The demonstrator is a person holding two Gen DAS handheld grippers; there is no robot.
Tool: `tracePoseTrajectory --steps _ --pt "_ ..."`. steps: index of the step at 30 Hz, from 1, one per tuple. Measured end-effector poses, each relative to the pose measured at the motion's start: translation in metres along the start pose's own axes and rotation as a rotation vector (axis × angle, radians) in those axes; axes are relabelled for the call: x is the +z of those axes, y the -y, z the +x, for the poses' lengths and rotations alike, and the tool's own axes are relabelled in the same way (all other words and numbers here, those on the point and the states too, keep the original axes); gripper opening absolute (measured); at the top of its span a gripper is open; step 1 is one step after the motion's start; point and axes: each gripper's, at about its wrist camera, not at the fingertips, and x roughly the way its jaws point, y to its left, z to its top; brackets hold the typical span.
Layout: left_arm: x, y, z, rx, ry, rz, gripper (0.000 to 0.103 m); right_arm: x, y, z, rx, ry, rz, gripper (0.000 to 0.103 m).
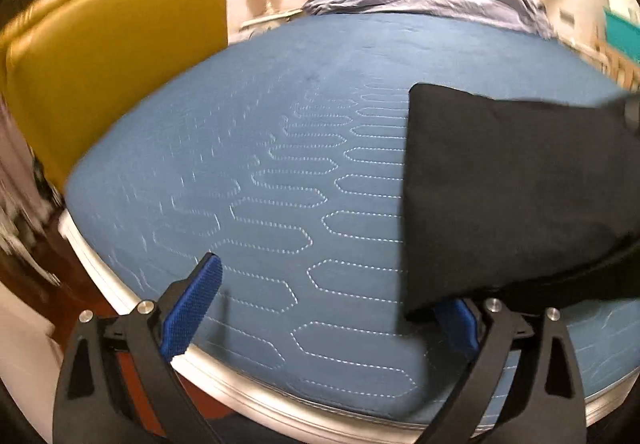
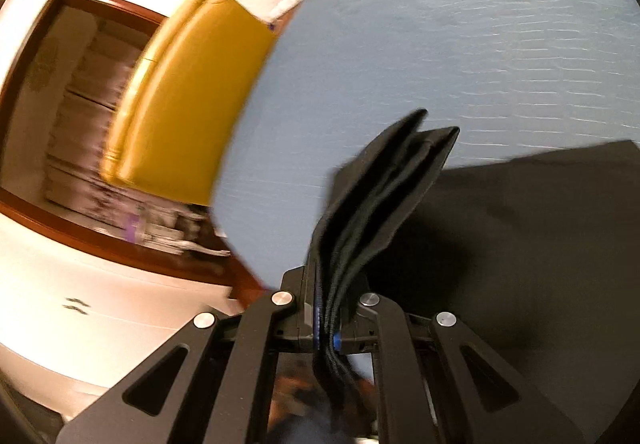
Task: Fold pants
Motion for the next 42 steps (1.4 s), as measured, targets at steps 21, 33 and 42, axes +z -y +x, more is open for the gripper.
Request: tracePoseTrajectory --steps 21,33,42 --pt "0.000 0.004 -0.002 0.022 -0.004 0.066 0.098 -0.025 0.119 0.011 0.115 0.092 0.130 0.074" --pt "-0.002 0.000 0.001 0.015 0.001 0.058 0.098 -0.010 0.119 0.041 0.089 0.129 0.252 0.016" --pt "0.002 0.008 -0.007 0.053 0.027 0.091 0.098 -0.015 0.056 0.039 -0.233 0.220 -0.049 0.006"
